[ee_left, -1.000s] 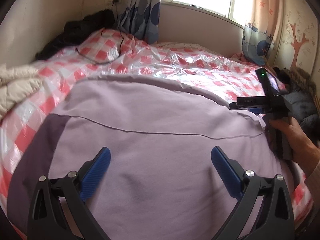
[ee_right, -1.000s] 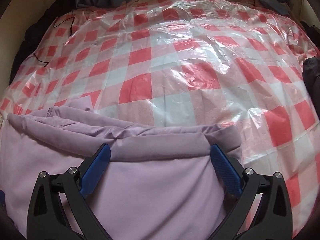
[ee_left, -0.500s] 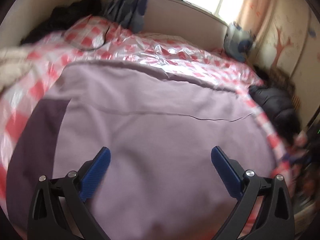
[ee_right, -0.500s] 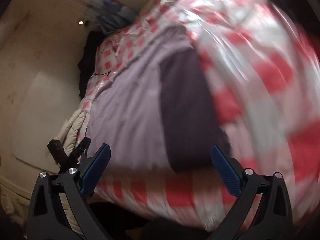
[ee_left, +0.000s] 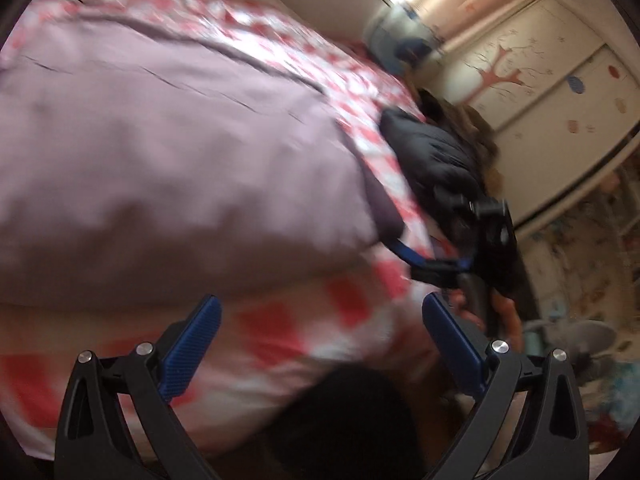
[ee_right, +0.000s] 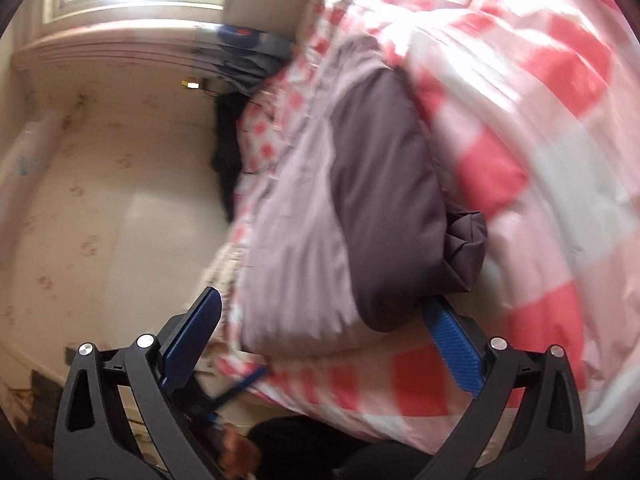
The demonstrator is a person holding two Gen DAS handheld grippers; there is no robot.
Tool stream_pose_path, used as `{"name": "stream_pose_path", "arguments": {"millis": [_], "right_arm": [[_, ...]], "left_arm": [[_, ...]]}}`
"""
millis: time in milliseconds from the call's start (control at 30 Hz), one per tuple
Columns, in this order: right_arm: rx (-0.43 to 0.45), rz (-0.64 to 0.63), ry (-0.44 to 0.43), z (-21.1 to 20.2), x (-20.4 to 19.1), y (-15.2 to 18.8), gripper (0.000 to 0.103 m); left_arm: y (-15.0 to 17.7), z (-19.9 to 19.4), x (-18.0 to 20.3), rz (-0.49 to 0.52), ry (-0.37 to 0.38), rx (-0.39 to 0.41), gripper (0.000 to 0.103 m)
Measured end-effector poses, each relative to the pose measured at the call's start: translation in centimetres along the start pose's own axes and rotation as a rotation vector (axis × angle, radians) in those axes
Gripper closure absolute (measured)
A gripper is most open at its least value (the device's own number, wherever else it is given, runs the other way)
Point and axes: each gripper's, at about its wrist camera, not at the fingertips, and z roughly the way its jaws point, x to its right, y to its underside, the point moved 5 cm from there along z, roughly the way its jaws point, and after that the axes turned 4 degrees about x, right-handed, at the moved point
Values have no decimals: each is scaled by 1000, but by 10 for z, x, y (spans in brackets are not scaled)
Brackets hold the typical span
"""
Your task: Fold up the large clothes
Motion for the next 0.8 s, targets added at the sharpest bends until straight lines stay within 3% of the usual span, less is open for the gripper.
{"name": "stream_pose_path", "arguments": {"millis": [100, 200, 300, 400, 600, 800], "right_arm": [[-8, -13, -88, -1, -22, -6, 6], [-21, -33, -183, -2, -35, -14, 6], [-33, -83, -111, -3, -35, -17, 6], [-29, -53, -60, -17, -19, -13, 6], [-85, 56, 5, -5, 39, -2, 6], [-43, 7, -60, 16, 10, -27, 6]], "left_arm": [[-3, 49, 20, -71, 127, -66, 6], [-4, 95, 23, -154, 173, -106, 6], [-12, 123, 8, -277, 160, -92, 6], [-20, 126, 2, -337, 177, -90, 6], [-16, 115, 10, -258, 142, -103, 6], [-7, 124, 10, -304, 172, -124, 6]]}}
